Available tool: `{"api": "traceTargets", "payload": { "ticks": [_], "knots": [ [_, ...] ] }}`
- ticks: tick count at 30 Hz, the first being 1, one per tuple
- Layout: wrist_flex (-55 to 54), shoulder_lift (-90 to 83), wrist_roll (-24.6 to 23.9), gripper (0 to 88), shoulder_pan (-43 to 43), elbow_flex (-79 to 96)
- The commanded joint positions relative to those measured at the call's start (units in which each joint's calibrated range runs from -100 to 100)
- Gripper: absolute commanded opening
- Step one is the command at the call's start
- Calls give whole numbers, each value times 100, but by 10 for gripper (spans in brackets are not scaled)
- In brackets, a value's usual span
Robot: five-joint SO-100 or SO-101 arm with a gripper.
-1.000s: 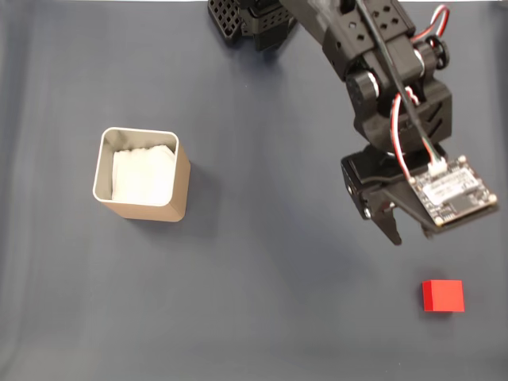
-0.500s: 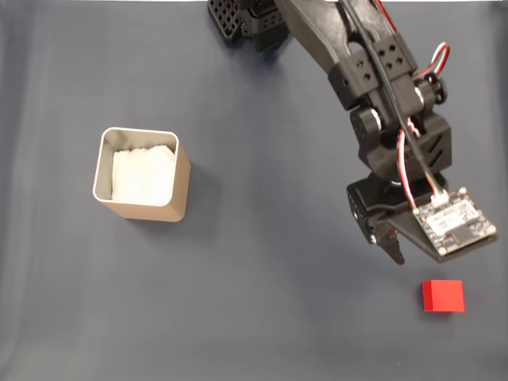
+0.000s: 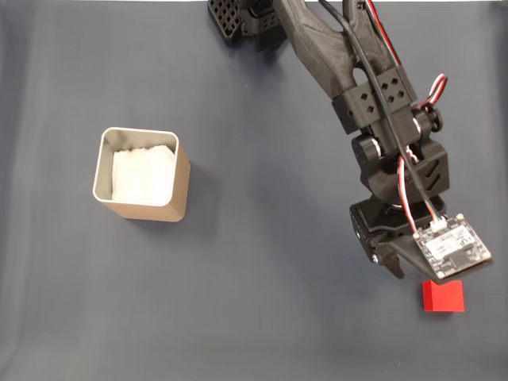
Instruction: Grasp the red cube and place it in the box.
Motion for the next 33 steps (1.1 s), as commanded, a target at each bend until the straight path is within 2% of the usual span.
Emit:
{"api": "traceTargets", "payload": {
  "ticks": [1,20,33],
  "knots": [
    [-282,113,-63,329,-21,-374],
    [-766,995,-78,343,-63,-821],
    [-1095,1489,93,344,-120,-848]
  ]
}}
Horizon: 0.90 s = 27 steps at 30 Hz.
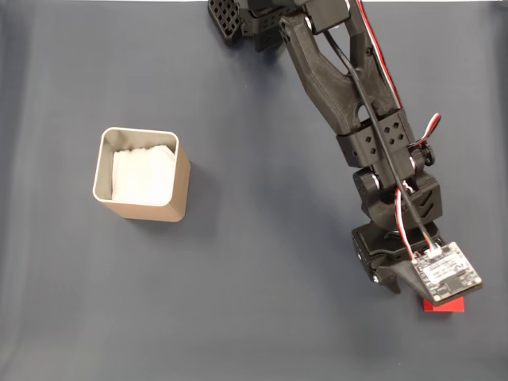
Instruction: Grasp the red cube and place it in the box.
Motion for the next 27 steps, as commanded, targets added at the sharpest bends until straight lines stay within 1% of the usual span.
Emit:
{"api": "traceTargets", "payload": {
  "ticks": [1,14,23,27],
  "knots": [
    [-153,-19,63,344,-111,-293],
    [-514,172,117,347,-189,-365],
    [-744,345,225,348,-69,-466],
    [-817,362,186,347,-90,-466]
  ]
}}
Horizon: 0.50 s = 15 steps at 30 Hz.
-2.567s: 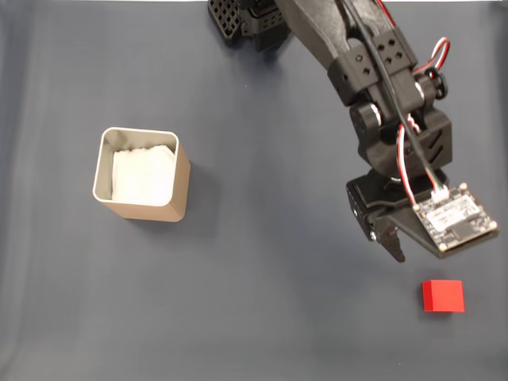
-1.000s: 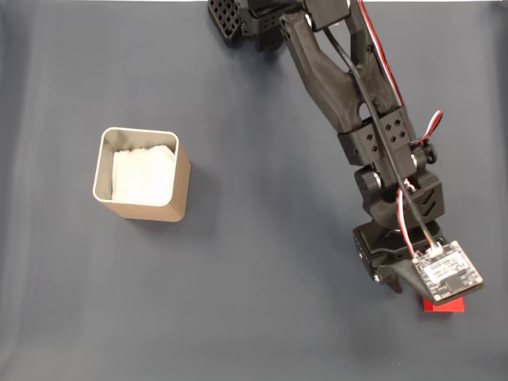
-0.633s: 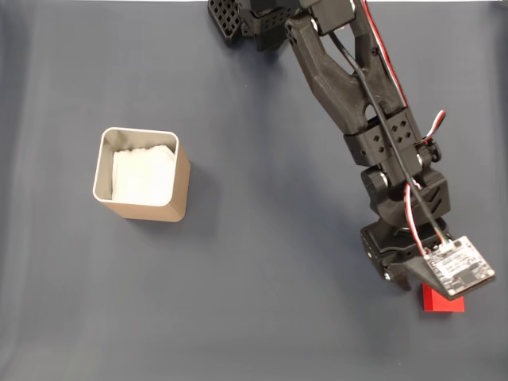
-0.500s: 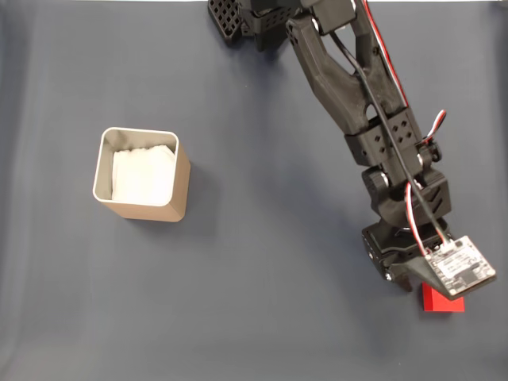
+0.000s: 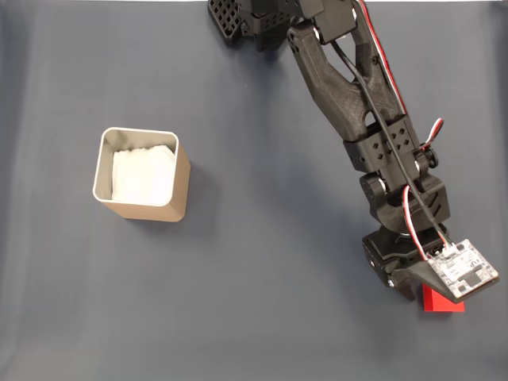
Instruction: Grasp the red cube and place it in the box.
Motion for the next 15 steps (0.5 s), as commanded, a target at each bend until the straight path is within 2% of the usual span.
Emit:
{"api": "traceTargets", "payload": {
  "ticks": [1,15],
  "knots": [
    [-143,-84,-20,346,38,-284],
    [-471,-84,-88,331,-61,-274]
  ]
}}
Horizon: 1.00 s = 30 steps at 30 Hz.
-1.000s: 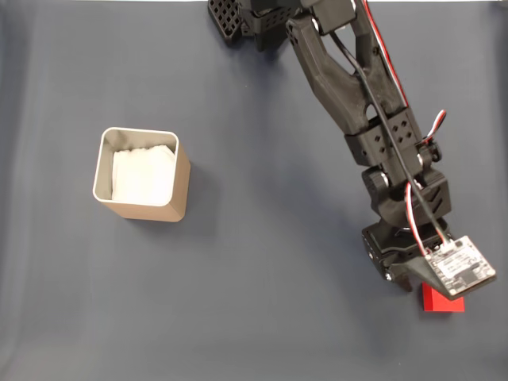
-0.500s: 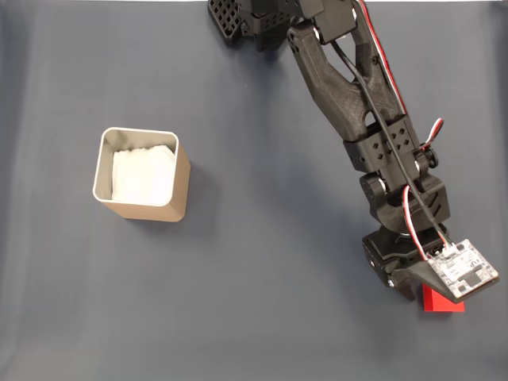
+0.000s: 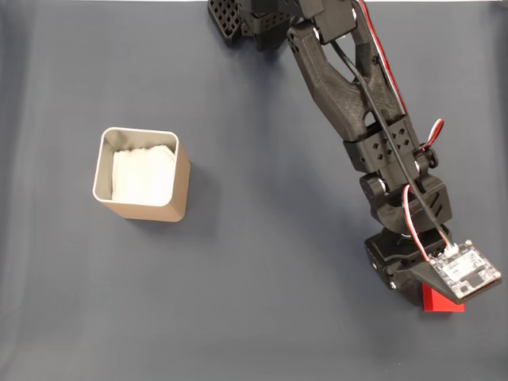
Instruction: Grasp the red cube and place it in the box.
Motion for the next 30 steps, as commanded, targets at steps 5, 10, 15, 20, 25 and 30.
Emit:
{"api": "traceTargets", "payload": {
  "ticks": [5,10,15,20,25,30],
  "knots": [
    [-294,-92,-156,314,-47,-274],
    [-277,-136,-200,290,-18,-247],
    [-212,-196,-200,268,24,-165],
    [-56,-222,-186,243,60,-129],
    [35,-240,-195,216,74,-129],
    [67,-257,-205,205,67,-120]
  ]
}}
